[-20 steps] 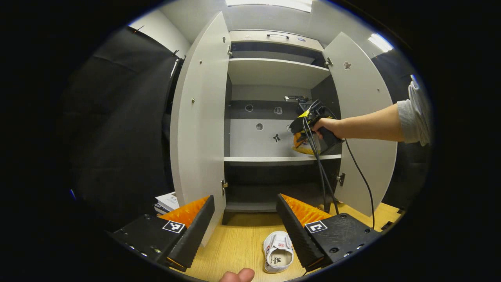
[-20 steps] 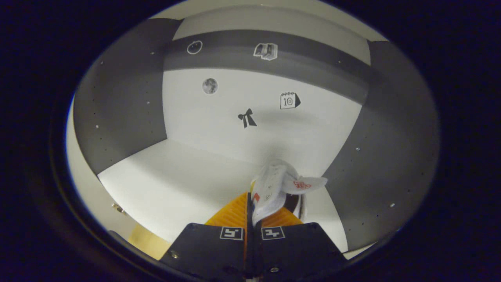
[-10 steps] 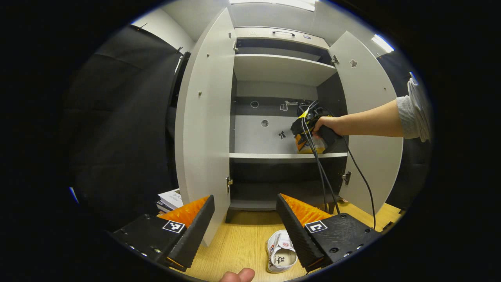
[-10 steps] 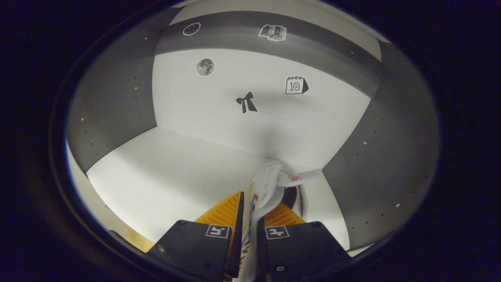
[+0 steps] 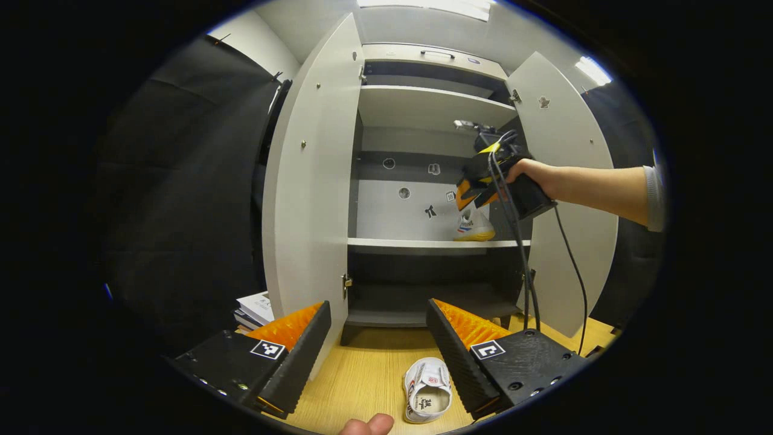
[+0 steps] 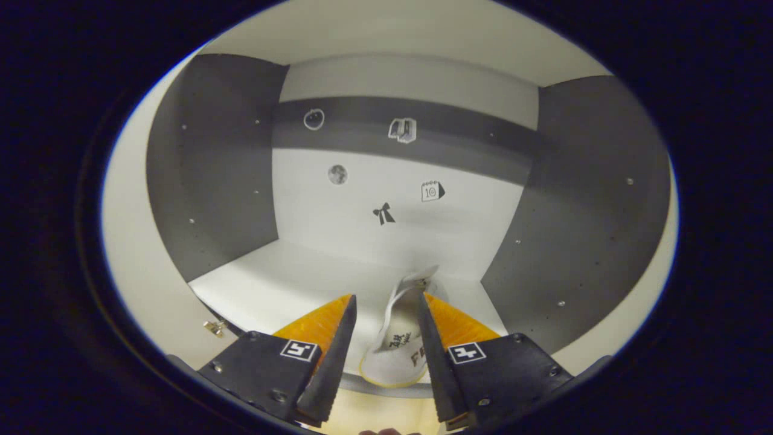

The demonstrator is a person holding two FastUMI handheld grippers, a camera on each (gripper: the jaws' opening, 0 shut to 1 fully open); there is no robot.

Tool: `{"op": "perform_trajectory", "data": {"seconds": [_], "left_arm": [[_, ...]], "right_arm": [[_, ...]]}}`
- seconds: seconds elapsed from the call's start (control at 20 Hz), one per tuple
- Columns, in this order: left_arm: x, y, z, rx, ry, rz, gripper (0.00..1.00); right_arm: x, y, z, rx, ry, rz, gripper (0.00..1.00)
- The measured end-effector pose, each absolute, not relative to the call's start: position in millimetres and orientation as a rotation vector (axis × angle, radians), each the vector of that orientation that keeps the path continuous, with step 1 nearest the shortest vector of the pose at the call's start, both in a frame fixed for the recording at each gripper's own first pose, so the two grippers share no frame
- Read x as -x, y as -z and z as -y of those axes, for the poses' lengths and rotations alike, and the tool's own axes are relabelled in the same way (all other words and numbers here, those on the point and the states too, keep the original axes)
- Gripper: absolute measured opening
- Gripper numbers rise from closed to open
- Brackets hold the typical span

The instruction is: Grab one shoe with the right hand and put it into the shoe cabinet, grab the other shoe with the left hand and put it into the shoe cabinet; then close the right door with the right hand and the left door with the left hand.

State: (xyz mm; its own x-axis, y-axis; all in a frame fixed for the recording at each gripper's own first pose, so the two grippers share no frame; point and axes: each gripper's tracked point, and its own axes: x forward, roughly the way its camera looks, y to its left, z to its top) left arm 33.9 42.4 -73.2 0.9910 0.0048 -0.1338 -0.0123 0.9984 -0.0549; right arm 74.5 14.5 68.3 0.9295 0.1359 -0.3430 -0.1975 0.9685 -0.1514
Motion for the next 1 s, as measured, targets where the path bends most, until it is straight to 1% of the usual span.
{"op": "perform_trajectory", "data": {"seconds": [0.25,0.35,0.4,0.45,0.5,0.55,0.65,0.85,1.0], "left_arm": [[-29.8,73.7,-31.4,0.057,0.017,-0.137,0.95],[-26.6,75.1,-26.8,0.057,0.028,-0.143,0.95],[-24.5,75.1,-24.3,0.063,0.034,-0.145,0.95],[-22.4,75.9,-23.0,0.068,0.037,-0.148,0.95],[-20.8,76.8,-21.3,0.073,0.038,-0.152,0.95],[-19.3,77.6,-20.5,0.075,0.04,-0.157,0.95],[-15.8,80.8,-19.9,0.075,0.04,-0.17,0.95],[-13.3,86.5,-21.4,0.046,0.032,-0.184,0.95],[-10.5,97.2,-21.7,0.042,0.031,-0.214,0.95]], "right_arm": [[8.0,-68.9,-4.3,0.14,-0.211,-0.219,0.69],[38.2,-58.4,5.6,0.121,-0.198,-0.171,0.69],[54.6,-53.1,9.8,0.108,-0.189,-0.149,0.72],[69.4,-45.3,15.6,0.092,-0.18,-0.129,0.7],[84.1,-39.2,19.3,0.076,-0.176,-0.106,0.72],[97.2,-30.7,24.9,0.073,-0.165,-0.085,0.71],[120.0,-10.1,36.2,0.091,-0.145,-0.059,0.71],[167.8,31.4,42.1,0.123,-0.154,-0.041,0.72],[201.1,45.9,44.5,0.131,-0.151,-0.001,0.75]]}}
